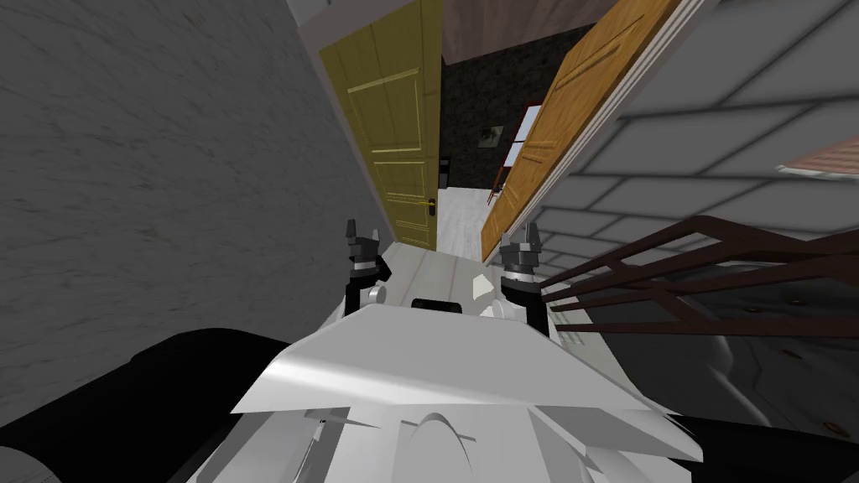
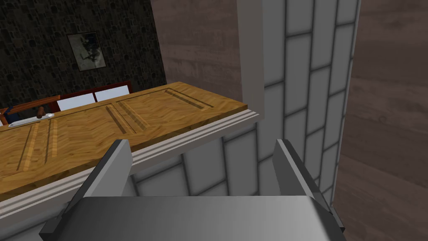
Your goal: Push the door open
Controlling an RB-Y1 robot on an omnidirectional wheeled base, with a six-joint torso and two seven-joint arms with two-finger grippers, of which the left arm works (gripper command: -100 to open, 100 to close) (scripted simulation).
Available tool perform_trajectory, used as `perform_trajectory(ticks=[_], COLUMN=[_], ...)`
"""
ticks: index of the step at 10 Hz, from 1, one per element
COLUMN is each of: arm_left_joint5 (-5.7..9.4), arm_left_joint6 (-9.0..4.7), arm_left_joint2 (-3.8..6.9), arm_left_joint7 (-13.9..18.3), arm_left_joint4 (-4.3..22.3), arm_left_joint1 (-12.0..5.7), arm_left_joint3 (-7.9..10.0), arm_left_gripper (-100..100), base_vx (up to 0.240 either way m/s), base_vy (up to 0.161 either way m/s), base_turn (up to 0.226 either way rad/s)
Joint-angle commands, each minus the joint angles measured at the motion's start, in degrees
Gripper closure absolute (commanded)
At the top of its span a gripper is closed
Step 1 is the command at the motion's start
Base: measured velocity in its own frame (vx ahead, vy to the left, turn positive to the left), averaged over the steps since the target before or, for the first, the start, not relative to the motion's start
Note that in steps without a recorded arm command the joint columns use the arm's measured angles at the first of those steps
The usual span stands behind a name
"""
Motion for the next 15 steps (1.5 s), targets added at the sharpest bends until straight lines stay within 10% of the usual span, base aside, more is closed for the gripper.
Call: perform_trajectory(ticks=[1, 15], arm_left_joint5=[-0.13, -1.25], arm_left_joint6=[0.19, 1.9], arm_left_joint2=[0.46, 2.47], arm_left_joint7=[-0.3, -3.3], arm_left_joint4=[2.2, 22.0], arm_left_joint1=[-1.42, -14.07], arm_left_joint3=[0.72, 7.1], arm_left_gripper=[-100, -100], base_vx=[0.045, 0.087], base_vy=[0.116, 0.046], base_turn=[-0.152, -0.111])
